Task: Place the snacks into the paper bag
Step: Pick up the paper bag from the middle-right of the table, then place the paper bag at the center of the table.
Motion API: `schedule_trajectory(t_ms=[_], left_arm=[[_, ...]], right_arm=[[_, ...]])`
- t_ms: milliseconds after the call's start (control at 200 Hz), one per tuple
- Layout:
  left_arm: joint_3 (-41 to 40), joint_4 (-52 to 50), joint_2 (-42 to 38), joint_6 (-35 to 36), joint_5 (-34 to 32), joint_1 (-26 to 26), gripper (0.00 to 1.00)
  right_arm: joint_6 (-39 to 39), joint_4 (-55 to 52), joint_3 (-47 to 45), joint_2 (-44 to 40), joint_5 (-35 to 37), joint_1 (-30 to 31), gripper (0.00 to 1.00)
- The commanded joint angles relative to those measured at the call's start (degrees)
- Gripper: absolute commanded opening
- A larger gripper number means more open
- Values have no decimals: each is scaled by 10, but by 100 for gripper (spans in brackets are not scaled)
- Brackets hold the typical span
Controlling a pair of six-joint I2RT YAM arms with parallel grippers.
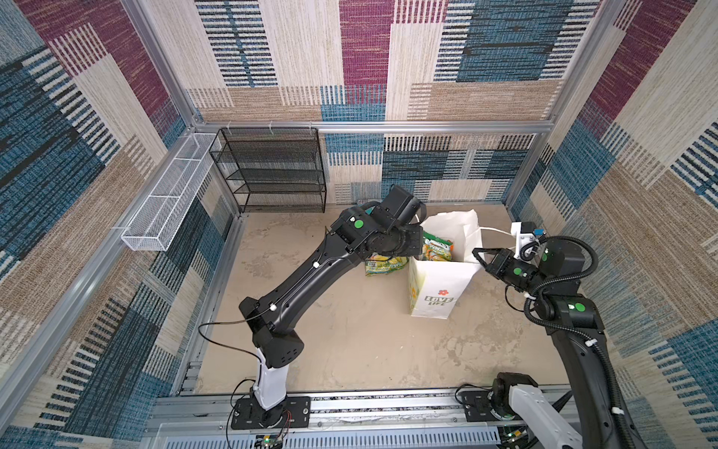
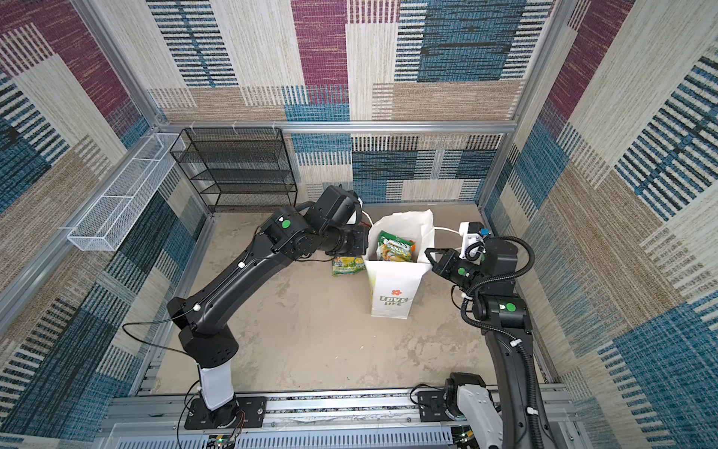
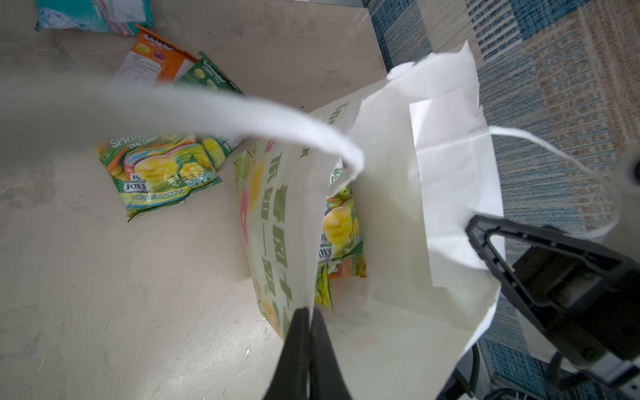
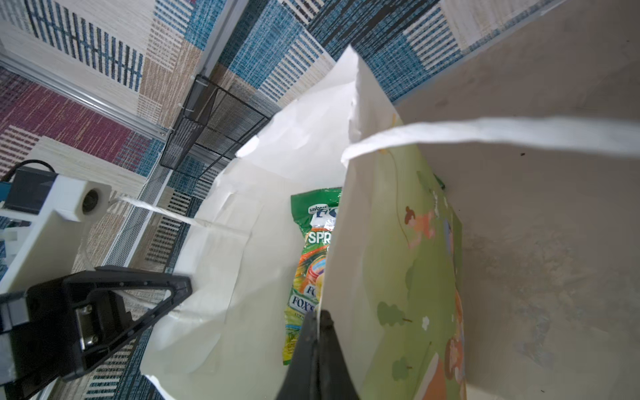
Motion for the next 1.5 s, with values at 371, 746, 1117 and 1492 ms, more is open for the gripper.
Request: schedule_trajectory(t_ms=[371,746,1117,1492], left_arm=[[-230,28,-223,42,-66,124,0],[-366,36,-290,88,113,300,0],[-470,78,-335,142,148,341,0],[-488,77,-359,149,78,343,0]], right_arm=[[25,127,116,167,134,245,0],[29,199,173,300,189,355,0],[27,249,176,366,164,384,20],[-70,115,336,339,197,380,91]])
